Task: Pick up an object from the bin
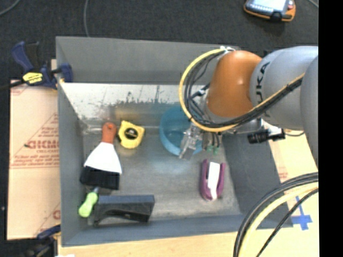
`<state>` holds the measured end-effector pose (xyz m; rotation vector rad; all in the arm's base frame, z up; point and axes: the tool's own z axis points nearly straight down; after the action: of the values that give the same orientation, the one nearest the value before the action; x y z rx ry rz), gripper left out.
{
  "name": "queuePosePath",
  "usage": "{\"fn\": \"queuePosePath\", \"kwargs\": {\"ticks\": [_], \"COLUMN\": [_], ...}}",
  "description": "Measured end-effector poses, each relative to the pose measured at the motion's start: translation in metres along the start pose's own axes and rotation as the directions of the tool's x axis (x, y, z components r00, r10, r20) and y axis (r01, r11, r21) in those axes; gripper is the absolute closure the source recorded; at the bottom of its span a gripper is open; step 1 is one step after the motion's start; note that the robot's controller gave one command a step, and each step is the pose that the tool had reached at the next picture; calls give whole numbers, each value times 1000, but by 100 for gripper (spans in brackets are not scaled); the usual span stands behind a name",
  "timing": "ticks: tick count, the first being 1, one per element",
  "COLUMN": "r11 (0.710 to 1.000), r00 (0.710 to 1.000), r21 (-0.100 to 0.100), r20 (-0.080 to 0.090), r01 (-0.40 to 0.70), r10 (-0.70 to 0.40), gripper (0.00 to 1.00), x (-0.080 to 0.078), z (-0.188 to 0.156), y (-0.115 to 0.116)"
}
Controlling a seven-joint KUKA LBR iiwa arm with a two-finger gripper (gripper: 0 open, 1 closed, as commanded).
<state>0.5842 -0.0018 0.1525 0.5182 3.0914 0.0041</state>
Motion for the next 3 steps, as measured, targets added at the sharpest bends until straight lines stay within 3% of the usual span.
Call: {"fn": "queuePosePath", "kwargs": {"ticks": [1,2,3], "r11": [973,939,967], "r00": [973,939,967], "r21": [2,-1,4], "r20": [-8,1,-8], "r01": [-232,-343,-257], "r10": [232,343,257], "gripper": [100,100,100], "x": [-37,-16,-41], "z": [38,37,15], "y": [8,-31,-8]}}
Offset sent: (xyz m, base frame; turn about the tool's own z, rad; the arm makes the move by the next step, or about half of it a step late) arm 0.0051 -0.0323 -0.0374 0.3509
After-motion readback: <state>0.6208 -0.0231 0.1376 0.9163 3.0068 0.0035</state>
